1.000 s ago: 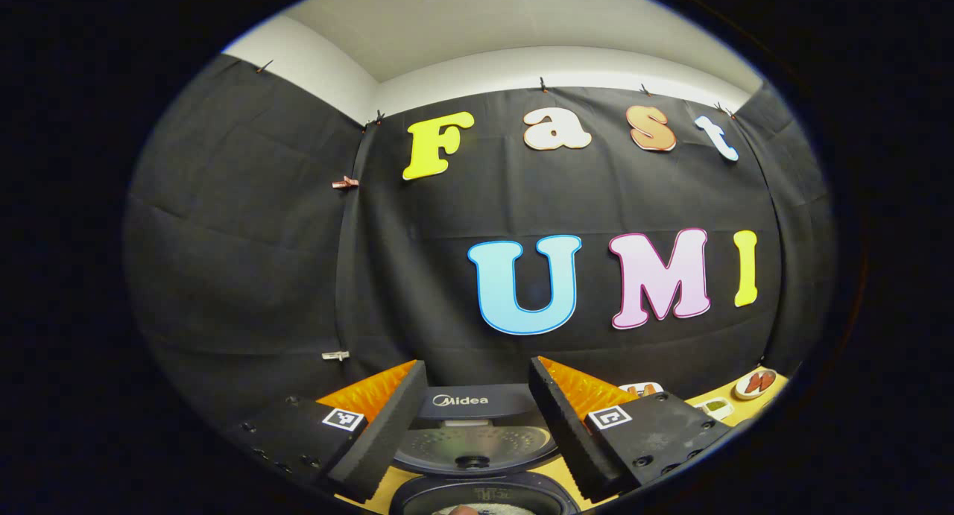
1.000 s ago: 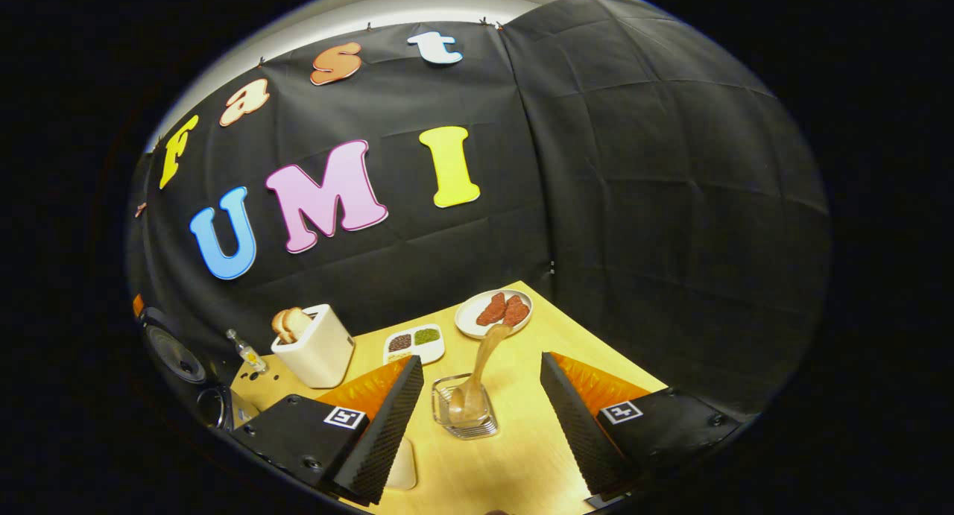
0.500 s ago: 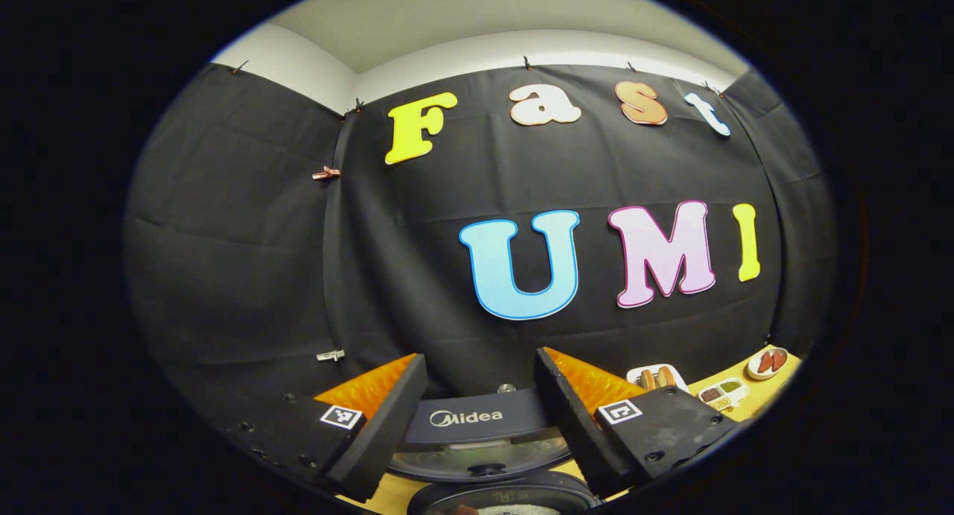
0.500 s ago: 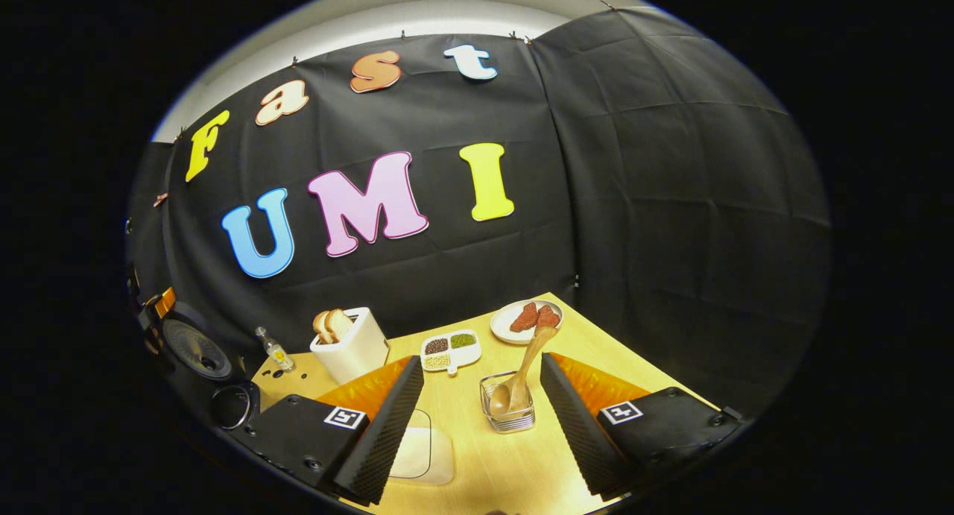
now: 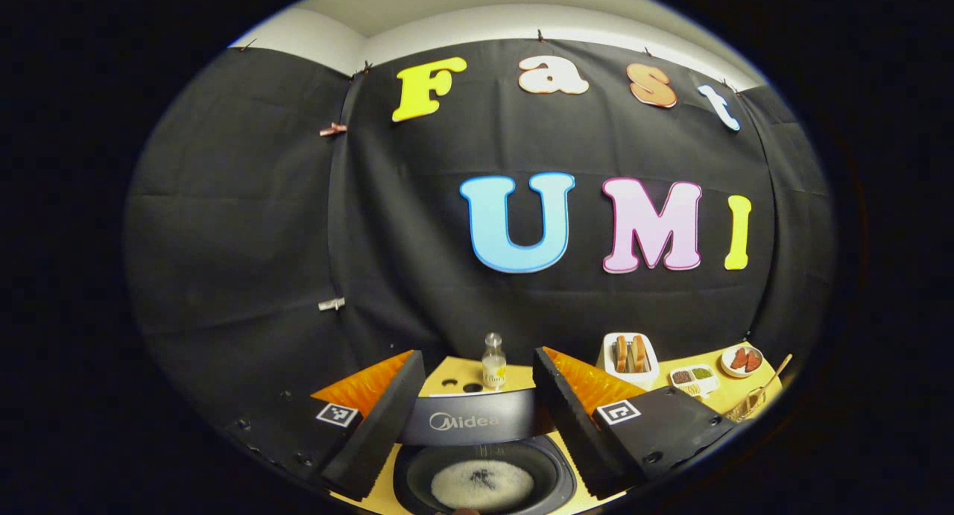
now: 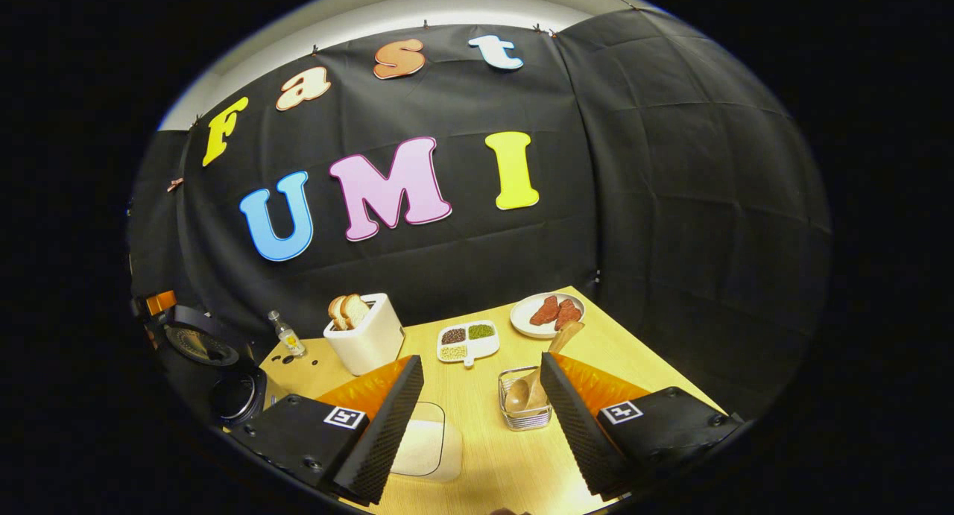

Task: Close the left gripper, press the button to open the rice cooker; take a wooden spoon from the chopstick holder with the right hand, scoop a spoonful of rice and pour it into the rice cooker, then put the wooden spoon back into the chopstick holder.

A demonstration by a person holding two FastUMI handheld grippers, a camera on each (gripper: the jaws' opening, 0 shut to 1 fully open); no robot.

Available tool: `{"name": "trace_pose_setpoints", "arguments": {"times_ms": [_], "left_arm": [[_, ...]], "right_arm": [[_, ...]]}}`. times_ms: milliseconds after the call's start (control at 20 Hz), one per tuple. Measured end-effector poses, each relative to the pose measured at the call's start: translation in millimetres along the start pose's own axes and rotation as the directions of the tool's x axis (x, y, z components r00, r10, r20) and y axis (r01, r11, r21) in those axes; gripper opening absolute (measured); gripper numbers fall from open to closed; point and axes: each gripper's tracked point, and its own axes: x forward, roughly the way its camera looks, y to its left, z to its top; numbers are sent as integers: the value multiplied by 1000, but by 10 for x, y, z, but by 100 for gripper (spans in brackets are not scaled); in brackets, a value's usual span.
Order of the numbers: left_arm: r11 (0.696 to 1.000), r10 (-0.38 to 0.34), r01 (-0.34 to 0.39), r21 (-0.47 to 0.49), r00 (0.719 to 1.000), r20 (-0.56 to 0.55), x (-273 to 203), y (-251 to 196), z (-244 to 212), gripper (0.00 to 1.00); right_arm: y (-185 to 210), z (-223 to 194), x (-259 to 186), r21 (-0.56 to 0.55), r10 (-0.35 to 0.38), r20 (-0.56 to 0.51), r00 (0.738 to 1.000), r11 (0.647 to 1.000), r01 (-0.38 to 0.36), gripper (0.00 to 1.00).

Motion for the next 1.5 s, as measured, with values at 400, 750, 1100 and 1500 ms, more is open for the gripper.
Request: {"name": "trace_pose_setpoints", "arguments": {"times_ms": [400,750,1100,1500], "left_arm": [[999,13,-19,-34,983,-184,-420,-91,-746,100],[1000,-4,0,-16,970,-242,-551,-133,-1540,100],[1000,-14,18,15,973,-229,-561,-159,-1922,100],[999,-31,34,10,978,-204,-553,-177,-1961,100]], "right_arm": [[117,-126,-34,-6,57,-28,998,998,-57,98],[94,-382,-123,-13,64,-85,994,998,-66,98],[170,-389,-163,-32,78,-89,993,996,-82,98],[395,-477,-185,-53,116,-103,988,991,-121,99]]}}
